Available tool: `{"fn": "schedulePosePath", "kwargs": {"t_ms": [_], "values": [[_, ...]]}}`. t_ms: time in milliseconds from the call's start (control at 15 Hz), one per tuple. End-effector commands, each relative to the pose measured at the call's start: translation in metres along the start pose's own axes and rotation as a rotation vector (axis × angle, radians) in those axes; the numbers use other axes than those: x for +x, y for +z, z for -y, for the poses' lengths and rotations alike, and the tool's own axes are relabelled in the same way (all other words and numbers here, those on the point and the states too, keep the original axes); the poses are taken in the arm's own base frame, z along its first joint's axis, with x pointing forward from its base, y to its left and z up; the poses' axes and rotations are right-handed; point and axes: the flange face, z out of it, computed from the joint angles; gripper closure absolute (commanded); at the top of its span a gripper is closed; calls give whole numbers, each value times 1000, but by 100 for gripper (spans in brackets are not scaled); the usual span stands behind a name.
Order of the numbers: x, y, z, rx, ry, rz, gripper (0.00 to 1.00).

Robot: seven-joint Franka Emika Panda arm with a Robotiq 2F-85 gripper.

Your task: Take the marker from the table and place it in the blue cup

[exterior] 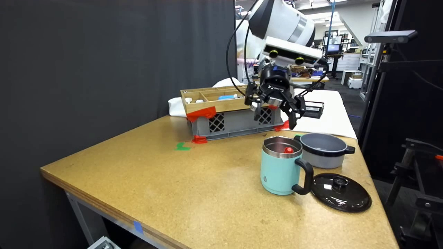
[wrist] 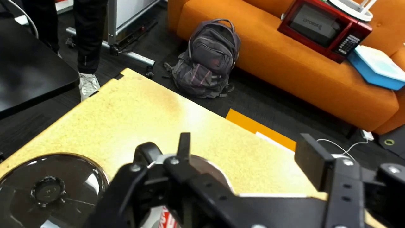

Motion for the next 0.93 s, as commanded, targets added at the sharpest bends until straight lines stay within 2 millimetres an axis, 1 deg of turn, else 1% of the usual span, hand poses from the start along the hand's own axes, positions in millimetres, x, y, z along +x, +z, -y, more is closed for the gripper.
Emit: {"fn": "schedulePosePath", "kwargs": {"t_ms": [0, 400, 667, 867], "values": [[-29, -16, 11, -2, 10, -150, 0], [-91, -53, 38, -10, 24, -439, 0], [-124, -76, 43, -42, 75, -600, 0], [-139, -82, 42, -83, 117, -658, 0]]}}
